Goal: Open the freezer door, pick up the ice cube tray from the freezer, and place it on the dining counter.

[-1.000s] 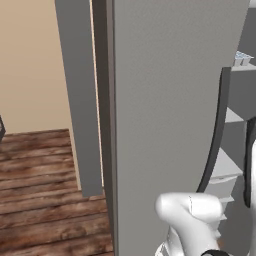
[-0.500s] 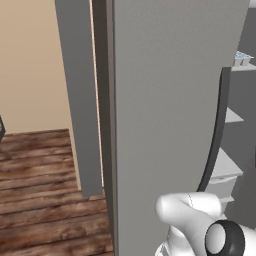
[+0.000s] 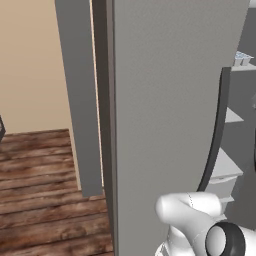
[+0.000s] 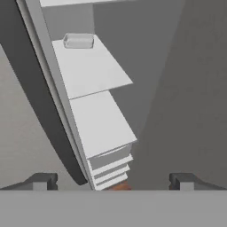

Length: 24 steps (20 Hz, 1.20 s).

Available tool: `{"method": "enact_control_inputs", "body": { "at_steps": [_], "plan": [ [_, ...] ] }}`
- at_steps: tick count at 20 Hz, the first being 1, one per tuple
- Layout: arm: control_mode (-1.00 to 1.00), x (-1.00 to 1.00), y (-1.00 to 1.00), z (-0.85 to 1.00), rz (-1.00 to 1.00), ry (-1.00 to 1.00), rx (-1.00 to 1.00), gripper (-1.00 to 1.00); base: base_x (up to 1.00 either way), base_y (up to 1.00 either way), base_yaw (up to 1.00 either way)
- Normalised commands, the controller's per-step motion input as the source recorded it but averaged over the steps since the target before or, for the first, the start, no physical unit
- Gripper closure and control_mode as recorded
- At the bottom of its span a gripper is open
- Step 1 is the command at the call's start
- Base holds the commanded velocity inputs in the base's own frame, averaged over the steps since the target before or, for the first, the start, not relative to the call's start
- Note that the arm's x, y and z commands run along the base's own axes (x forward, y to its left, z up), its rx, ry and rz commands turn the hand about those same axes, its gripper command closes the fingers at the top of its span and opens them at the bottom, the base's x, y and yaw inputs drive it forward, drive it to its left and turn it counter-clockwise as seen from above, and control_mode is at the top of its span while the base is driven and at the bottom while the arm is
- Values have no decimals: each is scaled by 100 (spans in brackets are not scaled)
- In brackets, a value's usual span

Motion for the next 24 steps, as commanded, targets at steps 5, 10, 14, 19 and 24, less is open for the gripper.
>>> {"method": "enact_control_inputs", "body": {
  "at_steps": [5,10,14,19,24],
  "plan": [
    [-100,23,10,-31,4,0,0,-100,0,0,0],
    [100,22,0,-10,6,0,1,-100,1,0,0],
    [100,0,0,0,0,0,0,-100,0,-52,0],
    [100,0,0,0,0,0,0,-100,0,-78,0],
    [100,0,0,0,0,0,0,-100,13,-44,0]
  ]
}}
